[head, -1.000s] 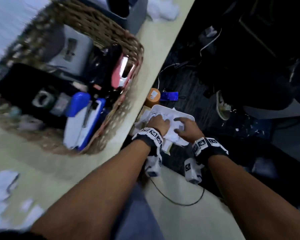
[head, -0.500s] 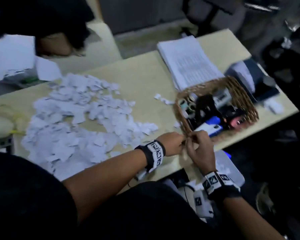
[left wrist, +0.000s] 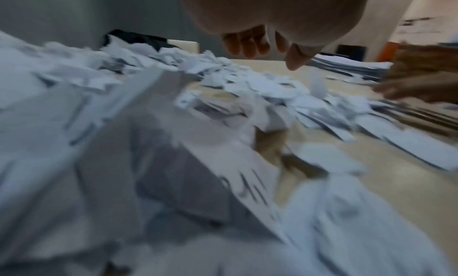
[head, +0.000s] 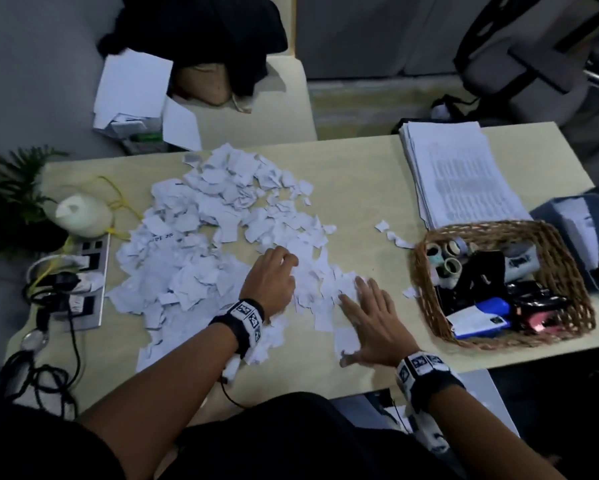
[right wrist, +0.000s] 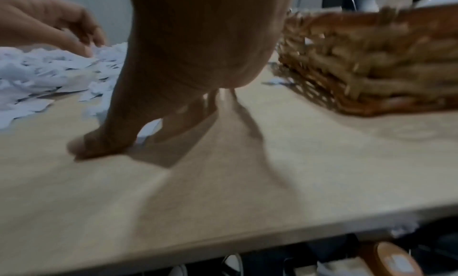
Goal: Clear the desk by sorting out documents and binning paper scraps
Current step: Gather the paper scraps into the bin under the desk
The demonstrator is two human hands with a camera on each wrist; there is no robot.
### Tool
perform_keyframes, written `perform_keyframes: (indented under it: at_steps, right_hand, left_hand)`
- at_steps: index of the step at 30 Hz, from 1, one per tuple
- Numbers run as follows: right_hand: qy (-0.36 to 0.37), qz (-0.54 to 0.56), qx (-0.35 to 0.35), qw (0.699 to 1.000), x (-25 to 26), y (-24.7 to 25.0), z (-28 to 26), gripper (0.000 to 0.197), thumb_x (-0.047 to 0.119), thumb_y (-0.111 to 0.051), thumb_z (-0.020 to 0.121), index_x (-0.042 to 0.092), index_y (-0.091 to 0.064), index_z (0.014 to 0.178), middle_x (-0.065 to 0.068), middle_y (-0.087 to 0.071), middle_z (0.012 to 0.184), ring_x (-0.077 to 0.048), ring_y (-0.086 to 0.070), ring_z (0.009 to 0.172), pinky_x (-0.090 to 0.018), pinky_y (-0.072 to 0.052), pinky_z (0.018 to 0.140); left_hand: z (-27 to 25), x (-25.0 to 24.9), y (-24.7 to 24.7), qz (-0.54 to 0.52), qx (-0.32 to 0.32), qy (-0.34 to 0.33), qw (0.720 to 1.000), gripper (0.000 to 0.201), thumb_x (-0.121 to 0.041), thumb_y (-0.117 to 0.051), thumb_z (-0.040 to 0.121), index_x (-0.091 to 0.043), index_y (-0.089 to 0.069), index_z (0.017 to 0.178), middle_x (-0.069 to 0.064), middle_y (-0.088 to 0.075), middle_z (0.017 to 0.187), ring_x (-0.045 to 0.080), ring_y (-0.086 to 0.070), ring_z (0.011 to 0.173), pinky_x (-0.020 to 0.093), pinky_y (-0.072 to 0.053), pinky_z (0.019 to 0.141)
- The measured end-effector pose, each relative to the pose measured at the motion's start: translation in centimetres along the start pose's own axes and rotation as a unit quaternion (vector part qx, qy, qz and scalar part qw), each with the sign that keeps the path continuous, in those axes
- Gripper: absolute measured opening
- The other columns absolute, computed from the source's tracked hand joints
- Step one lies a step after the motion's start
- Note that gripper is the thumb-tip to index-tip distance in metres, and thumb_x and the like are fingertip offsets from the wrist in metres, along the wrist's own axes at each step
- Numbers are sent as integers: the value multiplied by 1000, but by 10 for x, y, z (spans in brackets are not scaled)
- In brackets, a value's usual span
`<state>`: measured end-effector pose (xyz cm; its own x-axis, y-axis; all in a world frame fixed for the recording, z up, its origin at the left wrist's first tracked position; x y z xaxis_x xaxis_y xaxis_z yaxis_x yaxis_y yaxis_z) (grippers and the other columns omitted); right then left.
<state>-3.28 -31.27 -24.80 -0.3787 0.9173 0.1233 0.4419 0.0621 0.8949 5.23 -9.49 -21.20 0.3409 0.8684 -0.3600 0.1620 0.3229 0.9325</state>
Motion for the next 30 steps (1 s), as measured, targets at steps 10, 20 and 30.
perform_keyframes:
  at_steps: [10,20,30]
  right_hand:
    - [-232,172,-194,937,-65,32,12,84,70,-39,88,24,-17,155,-8,4,163,-22,13,150,-47,0,121]
    - [-42,212,-195,957,-72,45,62,74,53,-38,97,18,-11,156,-7,11,163,-26,12,150,-51,-4,121]
    - [-41,188,-143,971,-81,42,120,63,46,-18,101,16,-14,156,1,5,164,-19,15,149,-45,0,122]
  left_hand:
    - [15,-8,-20,-15,2,18,1000,38,-33,-56,86,-17,-53,121,5,-39,145,25,-38,132,41,-37,105]
    - [47,-55,-50,20,62,-47,997,68,-59,-49,83,-17,-46,137,13,-20,159,30,-21,146,52,-27,113]
    - [29,-88,-88,144,91,-218,961,65,-48,-37,77,-29,-45,138,19,-36,151,36,-34,138,60,-36,104]
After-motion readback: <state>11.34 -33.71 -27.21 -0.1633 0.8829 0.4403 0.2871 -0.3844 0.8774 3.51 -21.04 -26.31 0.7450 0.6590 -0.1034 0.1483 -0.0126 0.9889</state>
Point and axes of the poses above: each hand's wrist, its own z-axis towards the middle knuckle, its own y-axis out of the back of the hand, x = y × z, the point moved 6 cm from there along z, towards the middle knuckle
